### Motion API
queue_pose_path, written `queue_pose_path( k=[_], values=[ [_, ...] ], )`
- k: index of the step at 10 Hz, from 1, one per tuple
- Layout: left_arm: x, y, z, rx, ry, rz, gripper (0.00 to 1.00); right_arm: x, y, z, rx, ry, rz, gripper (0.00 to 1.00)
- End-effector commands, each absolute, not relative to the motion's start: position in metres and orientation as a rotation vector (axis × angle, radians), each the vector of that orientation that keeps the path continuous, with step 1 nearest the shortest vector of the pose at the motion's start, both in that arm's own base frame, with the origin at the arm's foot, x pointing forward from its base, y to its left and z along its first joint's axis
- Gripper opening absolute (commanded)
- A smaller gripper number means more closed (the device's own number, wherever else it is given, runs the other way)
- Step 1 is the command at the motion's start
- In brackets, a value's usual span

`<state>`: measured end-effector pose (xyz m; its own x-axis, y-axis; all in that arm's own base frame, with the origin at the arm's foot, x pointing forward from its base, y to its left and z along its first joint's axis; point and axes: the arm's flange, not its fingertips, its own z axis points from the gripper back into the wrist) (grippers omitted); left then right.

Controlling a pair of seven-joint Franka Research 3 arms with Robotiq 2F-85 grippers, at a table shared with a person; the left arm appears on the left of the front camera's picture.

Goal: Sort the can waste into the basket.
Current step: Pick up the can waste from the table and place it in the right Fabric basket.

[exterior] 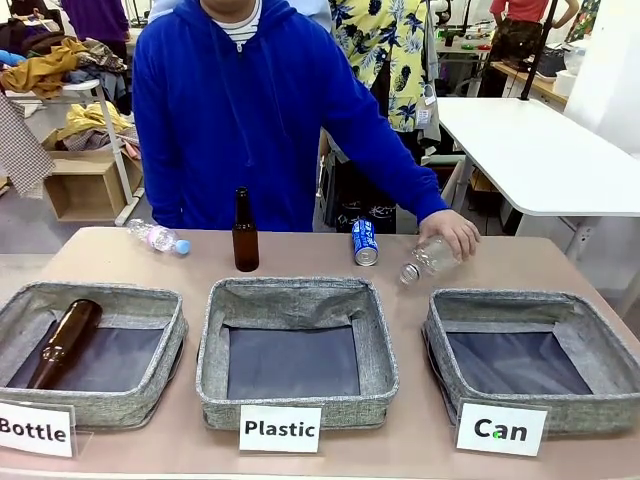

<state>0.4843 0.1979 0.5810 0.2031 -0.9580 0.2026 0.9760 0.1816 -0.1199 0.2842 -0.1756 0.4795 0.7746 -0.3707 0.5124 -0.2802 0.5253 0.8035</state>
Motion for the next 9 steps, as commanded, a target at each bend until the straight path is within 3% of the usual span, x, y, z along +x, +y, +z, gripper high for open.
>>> queue_pose_path(
  k=[1,2,5,6,8,9],
  values=[
    [0.358,0.153,0.494,-0.122,-0.242,-1.380,0.00,0.287,-0.176,0.481,1.049,-0.750,-0.042,1.00],
    [0.356,0.153,0.486,-0.122,-0.349,-1.418,0.00,0.287,-0.176,0.481,1.049,-0.750,-0.042,1.00],
    [0.375,0.169,0.488,-0.168,-0.461,-1.452,0.00,0.287,-0.176,0.481,1.049,-0.750,-0.042,1.00],
    [0.368,0.164,0.497,-0.143,-0.353,-1.401,0.00,0.287,-0.176,0.481,1.049,-0.750,-0.042,1.00],
    [0.368,0.164,0.497,-0.143,-0.353,-1.401,0.00,0.287,-0.176,0.481,1.049,-0.750,-0.042,1.00],
    [0.363,0.159,0.484,-0.146,-0.396,-1.415,0.35,0.284,-0.176,0.480,1.041,-0.716,-0.060,1.00]
  ],
)
